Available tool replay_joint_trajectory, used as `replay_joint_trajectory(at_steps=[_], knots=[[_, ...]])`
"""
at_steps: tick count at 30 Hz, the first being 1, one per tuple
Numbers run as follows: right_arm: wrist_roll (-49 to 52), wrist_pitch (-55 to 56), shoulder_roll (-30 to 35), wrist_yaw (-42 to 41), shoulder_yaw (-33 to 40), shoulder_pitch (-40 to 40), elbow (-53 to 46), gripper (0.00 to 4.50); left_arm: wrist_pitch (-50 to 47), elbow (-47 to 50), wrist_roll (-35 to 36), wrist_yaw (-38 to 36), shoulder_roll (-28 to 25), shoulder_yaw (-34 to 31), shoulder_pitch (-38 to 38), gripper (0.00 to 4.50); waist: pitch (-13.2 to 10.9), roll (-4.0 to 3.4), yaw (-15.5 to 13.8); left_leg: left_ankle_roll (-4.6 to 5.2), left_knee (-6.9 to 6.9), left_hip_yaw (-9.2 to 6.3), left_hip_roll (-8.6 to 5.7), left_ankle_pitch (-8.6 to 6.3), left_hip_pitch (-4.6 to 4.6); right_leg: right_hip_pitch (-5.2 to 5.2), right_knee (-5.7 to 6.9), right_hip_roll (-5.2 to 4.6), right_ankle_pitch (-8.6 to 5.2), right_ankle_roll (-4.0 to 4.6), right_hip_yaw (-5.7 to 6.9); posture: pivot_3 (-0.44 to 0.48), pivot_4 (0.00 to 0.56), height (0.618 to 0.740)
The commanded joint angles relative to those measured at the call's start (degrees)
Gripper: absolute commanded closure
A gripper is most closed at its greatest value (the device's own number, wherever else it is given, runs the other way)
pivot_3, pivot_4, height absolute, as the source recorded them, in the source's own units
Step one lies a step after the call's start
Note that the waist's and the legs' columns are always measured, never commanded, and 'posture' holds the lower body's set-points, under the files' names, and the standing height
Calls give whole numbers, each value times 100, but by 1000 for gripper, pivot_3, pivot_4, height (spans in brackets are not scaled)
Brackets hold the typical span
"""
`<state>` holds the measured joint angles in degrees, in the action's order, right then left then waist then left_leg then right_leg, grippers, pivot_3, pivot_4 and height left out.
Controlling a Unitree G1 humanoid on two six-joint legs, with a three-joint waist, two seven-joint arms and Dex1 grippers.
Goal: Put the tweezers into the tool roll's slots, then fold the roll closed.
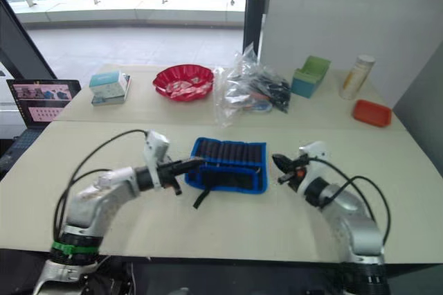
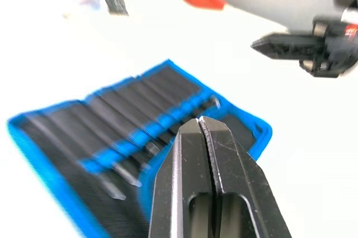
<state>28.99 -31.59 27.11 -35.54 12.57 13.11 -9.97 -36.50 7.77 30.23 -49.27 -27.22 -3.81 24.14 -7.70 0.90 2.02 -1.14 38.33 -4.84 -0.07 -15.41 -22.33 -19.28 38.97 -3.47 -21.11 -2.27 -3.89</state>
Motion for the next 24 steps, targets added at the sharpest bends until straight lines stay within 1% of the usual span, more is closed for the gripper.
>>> replay_joint_trajectory(at_steps=[1, 3, 4, 5, 6, 8, 9, 10, 11, 13, 15, 19, 22, 24], knots=[[574, -593, 383, -241, 292, 160, -257, 3329, 40, -23, 214, -486, -606, -387, -2, 3078, -21, -3, 20, -3, -1, 0, 0, 1, 0, 0, -1, 2, 0, 0, 0, 0, 150, 740], [660, -925, 756, -427, 150, 44, -568, 2640, 192, -212, 230, -1190, -1348, -583, -214, 2412, -42, -12, 62, -3, -3, 0, 2, 2, 3, -2, -2, 5, 0, 0, -1, 0, 150, 740], [649, -1119, 821, -244, 142, 9, -737, 2293, 232, -346, 253, -1537, -1731, -695, -298, 2061, -47, -18, 85, -3, -7, 0, 3, 2, 6, -4, -2, 7, 0, 0, -4, 0, 150, 740], [697, -1396, 848, -17, 174, -16, -847, 1918, 273, -454, 270, -1774, -2003, -763, -346, 1743, -49, -19, 113, -2, -14, 0, 4, 2, 8, -7, -2, 8, 0, 1, -7, 0, 150, 740], [1017, -1765, 812, 78, 284, -26, -907, 1661, 304, -534, 280, -1953, -2222, -792, -380, 1436, -50, -19, 121, -2, -24, -1, 8, 2, 10, -9, 0, 12, -1, 1, -6, 0, 150, 740], [1832, -2747, 787, 185, 536, -28, -969, 914, 354, -614, 277, -2225, -2534, -824, -439, 730, -57, -20, 94, -2, -26, -9, 7, 2, 9, -10, -1, 8, -1, 1, 0, 0, 150, 740], [2152, -3268, 758, 367, 660, 23, -957, 633, 351, -632, 288, -2331, -2645, -849, -456, 460, -60, -22, 66, -2, -26, -7, 5, 2, 6, -10, -1, 4, -1, 1, -1, 0, 150, 740], [2459, -3653, 678, 538, 765, 116, -875, 226, 356, -672, 293, -2405, -2726, -882, -454, 64, -62, -22, 33, -3, -26, -6, 2, 2, 3, -9, -3, 0, -1, 1, -1, 0, 150, 740], [2681, -3960, 608, 679, 828, 203, -783, 24, 381, -707, 288, -2476, -2791, -908, -453, 0, -64, -21, 17, -3, -26, -5, 1, 2, 3, -8, -2, -5, -1, 1, -1, 0, 150, 740], [2739, -4203, 465, 839, 719, 292, -614, 24, 569, -755, 165, -2503, -2862, -921, -431, 0, -75, -21, 3, -3, -26, -5, 0, 2, 3, -8, -3, -5, -1, 1, -1, 0, 150, 740], [2722, -4280, 115, 1256, 780, 385, -407, 24, 638, -768, 142, -2517, -2880, -924, -406, 0, -77, -18, 12, -3, -26, -6, 1, 2, 4, -11, -7, -2, -1, 1, 0, 0, 150, 740], [2686, -4259, -400, 1796, 787, 482, -297, 24, 660, -667, 173, -2496, -2867, -900, -449, 0, -80, -17, 52, -3, -27, 0, 3, 2, -6, -39, 9, 0, -1, 1, -7, 0, 150, 740], [2597, -4222, -507, 1979, 744, 442, -283, 24, 658, -574, 166, -2443, -2848, -891, -533, 0, -80, -17, 73, -15, -24, 7, 3, 11, -45, -88, 45, 2, 0, 1, -9, 0, 150, 740], [2551, -4176, -534, 2008, 674, 376, -321, 24, 678, -555, 160, -2418, -2832, -900, -579, 0, -80, -17, 79, -16, -22, 6, 4, 12, -46, -93, 58, 3, 0, 1, -8, 0, 150, 740]])
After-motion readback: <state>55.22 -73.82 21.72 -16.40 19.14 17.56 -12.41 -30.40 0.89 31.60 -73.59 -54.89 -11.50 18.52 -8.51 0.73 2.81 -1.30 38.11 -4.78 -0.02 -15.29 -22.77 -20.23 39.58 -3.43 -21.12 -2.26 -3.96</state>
